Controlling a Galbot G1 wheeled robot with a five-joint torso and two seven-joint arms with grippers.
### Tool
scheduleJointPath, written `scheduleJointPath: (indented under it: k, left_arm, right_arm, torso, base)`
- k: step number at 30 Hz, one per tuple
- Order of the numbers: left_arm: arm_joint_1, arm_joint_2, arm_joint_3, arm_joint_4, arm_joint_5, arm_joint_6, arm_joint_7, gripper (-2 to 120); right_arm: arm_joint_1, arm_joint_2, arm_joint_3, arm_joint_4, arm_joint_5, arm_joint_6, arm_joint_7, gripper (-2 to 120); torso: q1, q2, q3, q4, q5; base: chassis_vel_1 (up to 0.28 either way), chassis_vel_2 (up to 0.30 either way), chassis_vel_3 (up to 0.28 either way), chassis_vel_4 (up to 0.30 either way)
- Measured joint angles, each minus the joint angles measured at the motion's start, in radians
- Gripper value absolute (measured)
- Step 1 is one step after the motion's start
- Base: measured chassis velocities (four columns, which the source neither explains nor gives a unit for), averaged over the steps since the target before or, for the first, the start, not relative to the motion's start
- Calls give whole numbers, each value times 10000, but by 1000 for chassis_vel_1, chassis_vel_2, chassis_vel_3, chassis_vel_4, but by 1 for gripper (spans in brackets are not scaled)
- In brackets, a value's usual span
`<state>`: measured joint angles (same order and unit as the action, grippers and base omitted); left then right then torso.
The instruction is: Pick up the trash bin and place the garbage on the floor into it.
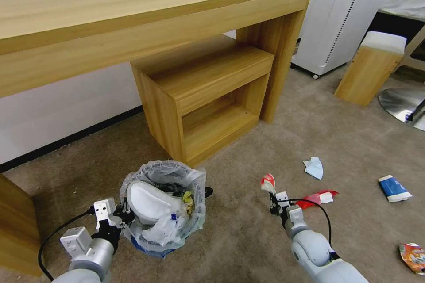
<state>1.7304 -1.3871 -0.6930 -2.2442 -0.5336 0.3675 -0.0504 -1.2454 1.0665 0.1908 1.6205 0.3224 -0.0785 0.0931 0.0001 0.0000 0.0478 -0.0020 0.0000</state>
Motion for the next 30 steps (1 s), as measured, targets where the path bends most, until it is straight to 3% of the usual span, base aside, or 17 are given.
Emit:
scheduleJointPath:
  k: [9, 13, 16, 21, 24, 30]
  left_arm:
    - [-87, -88, 108, 74, 113, -29, 94, 1]
    - [-98, -95, 134, 74, 123, -29, 105, 1]
    - [-91, -95, 153, 74, 157, -29, 125, 1]
    - [-69, -94, 178, 74, 193, -29, 143, 1]
    - [-34, -83, 226, 58, 255, -21, 178, 1]
    - [5, -61, 299, 50, 356, 7, 235, 1]
  right_arm:
    - [-318, -101, 60, 1286, 813, 1603, -1054, 6]
    - [-331, -71, 35, 1510, 1295, 2336, -1885, 6]
    - [-317, -99, 23, 1763, 1920, 3103, -3178, 6]
    - [-305, -143, 23, 1923, 2197, 3368, -3802, 6]
    - [-273, -305, 29, 2219, 2598, 3646, -4791, 6]
    - [-197, -443, -5, 2521, 2925, 3765, -5355, 6]
  torso:
    - [0, 0, 0, 0, -2]
    - [0, 0, 0, 0, 1]
    - [0, 0, 0, 0, 0]
    - [0, 0, 0, 0, 0]
    - [1, 0, 0, 0, 0]
    - [0, 0, 0, 0, 0]
  base:
    - [0, 0, 0, 0]
    - [0, 0, 0, 0]
    - [0, 0, 0, 0]
    - [0, 0, 0, 0]
    - [0, 0, 0, 0]
    - [0, 0, 0, 0]
